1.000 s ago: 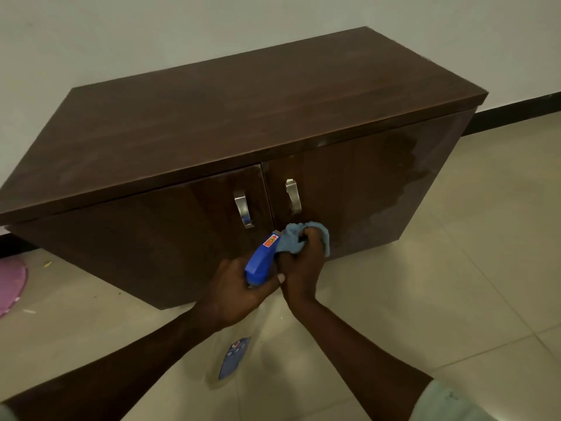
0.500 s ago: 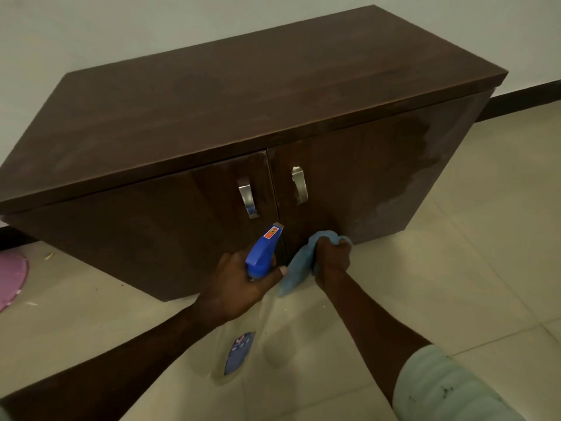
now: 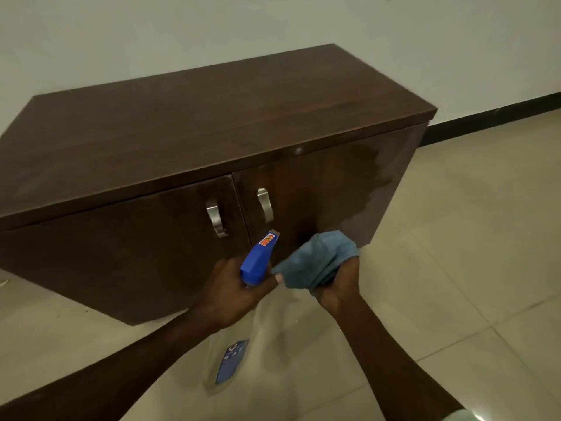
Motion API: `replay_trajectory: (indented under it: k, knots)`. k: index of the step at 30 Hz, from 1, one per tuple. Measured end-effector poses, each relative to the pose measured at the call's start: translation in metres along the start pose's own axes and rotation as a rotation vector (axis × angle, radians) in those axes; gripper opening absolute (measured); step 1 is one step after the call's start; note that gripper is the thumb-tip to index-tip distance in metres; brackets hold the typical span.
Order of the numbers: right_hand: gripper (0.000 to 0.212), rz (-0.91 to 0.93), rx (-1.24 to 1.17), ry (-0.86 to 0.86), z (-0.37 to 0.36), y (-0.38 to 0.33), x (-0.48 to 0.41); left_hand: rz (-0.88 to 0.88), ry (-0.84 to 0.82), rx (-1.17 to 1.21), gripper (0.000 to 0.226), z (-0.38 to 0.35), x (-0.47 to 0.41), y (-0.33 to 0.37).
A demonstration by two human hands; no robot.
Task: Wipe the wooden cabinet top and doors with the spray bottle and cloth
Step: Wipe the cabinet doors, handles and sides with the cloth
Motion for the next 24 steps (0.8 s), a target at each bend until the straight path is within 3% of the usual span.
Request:
replay_trajectory:
  k: [3,10,19,24]
  knots:
    - [0.034,0.269,-0.377,-0.066,0.024,-0.007,0.021,-0.018,-0.014,0.045,0.033,-0.016,-0.021,0.027]
    - [0.026,0.639,-0.442,-0.174,0.046,-0.06,0.055,-0.148,-0.05,0.128,0.034,-0.056,-0.07,0.091]
    - [0.026,0.575,-0.353,0.067,0.081,-0.06,0.062,-0.181,-0.064,0.143,0.024,-0.076,-0.097,0.112]
    - [0.018,0.85,-0.425,-0.048,0.118,-0.07,0.057,-0.067,-0.097,0.071,0.033,-0.072,-0.084,0.08]
Point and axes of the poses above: each hand's wrist, its own x-axis away from the middle knuckle, its own z-axis out of the back of the hand, y = z × x, the point moved 3 cm from there along -x, towards the middle knuckle, and after that the axes turned 11 degrees about x, right-handed, at the moved point
